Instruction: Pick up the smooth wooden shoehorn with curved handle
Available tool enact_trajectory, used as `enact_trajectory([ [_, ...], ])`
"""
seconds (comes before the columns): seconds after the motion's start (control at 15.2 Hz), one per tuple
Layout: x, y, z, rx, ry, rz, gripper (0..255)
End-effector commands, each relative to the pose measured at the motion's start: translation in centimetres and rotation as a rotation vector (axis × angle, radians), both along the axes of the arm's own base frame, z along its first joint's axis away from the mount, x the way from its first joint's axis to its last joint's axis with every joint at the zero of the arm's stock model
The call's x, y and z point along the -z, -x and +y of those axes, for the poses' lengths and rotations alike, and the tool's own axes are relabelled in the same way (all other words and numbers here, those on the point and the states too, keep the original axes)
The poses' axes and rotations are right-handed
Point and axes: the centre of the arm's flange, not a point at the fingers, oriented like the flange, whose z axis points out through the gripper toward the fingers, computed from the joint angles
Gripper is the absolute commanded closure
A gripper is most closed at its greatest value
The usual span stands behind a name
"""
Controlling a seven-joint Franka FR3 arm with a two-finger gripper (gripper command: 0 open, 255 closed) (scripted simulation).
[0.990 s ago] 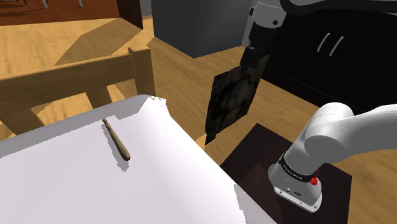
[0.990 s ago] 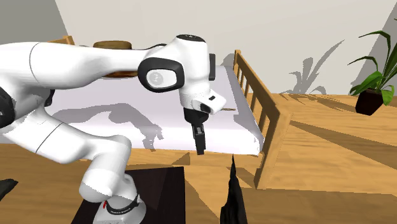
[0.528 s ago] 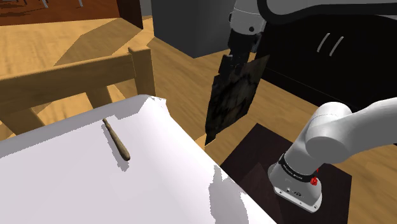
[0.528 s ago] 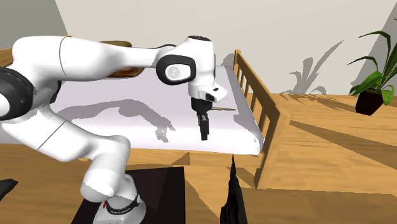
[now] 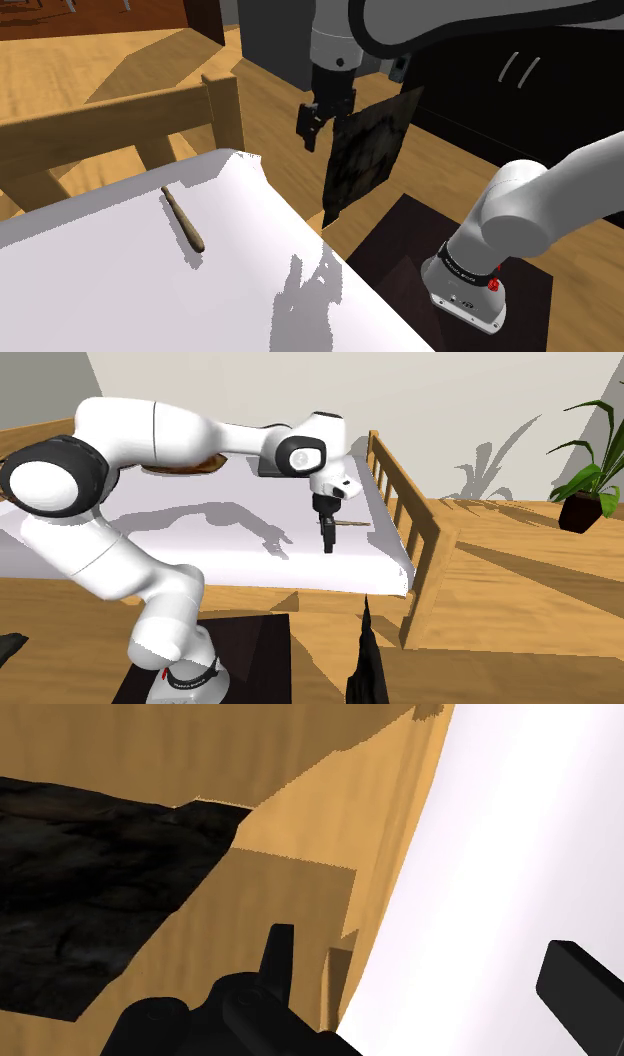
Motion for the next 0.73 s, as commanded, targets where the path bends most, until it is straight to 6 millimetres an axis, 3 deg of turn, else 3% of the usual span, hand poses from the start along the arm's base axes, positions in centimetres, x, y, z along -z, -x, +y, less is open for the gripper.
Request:
enact_trajectory([
  [0.0, 0.4, -1.0, 2.8, 0.01, 0.002, 0.006, 0],
  [0.66, 3.1, -5.9, 15.2, 0.053, 0.021, 0.033, 0],
])
